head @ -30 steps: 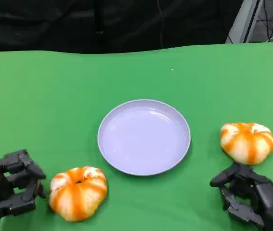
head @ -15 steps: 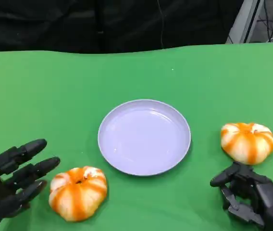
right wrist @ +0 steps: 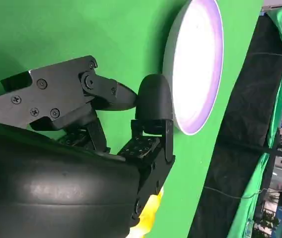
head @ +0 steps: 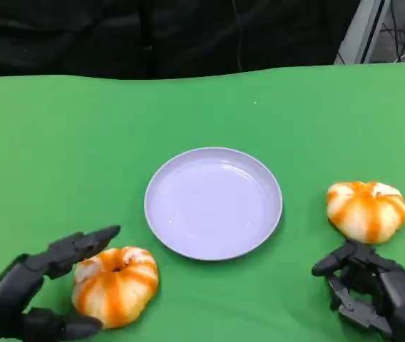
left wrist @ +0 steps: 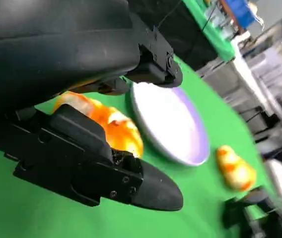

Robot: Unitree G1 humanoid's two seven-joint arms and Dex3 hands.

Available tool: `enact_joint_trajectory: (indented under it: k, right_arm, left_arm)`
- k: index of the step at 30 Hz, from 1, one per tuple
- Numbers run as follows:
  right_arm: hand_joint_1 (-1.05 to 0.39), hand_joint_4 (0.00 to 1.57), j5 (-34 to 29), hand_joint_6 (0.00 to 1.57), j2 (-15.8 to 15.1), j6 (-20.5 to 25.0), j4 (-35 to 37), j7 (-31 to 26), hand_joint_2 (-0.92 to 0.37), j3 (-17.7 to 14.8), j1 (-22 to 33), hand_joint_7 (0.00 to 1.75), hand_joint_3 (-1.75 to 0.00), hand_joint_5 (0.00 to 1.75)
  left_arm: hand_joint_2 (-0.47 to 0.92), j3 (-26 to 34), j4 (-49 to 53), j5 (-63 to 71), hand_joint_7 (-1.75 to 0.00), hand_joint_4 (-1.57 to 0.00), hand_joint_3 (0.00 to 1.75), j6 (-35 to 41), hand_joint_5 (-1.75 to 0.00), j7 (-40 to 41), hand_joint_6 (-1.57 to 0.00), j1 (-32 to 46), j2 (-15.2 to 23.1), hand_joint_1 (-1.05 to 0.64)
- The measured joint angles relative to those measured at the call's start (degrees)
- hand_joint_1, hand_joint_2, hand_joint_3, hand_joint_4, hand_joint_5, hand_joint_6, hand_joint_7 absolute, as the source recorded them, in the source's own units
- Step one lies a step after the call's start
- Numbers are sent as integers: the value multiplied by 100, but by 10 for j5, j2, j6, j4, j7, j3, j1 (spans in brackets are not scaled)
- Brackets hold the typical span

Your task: Grasp the bread from the table and place it into the plate.

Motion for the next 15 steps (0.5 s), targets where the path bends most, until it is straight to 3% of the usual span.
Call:
enact_joint_trajectory:
  k: [9,15]
  right_arm:
    - [-16,69,-1,75,0,0,2,-2,-84,0,-1,123,-66,175]
    - [-15,69,-2,74,0,0,5,-5,-84,1,-4,124,-66,175]
  left_arm:
    - [92,-48,-63,212,0,-27,37,17,-1,217,-28,19,53,-104]
    - [92,-92,-123,280,0,-29,40,87,-1,277,-29,31,76,-101]
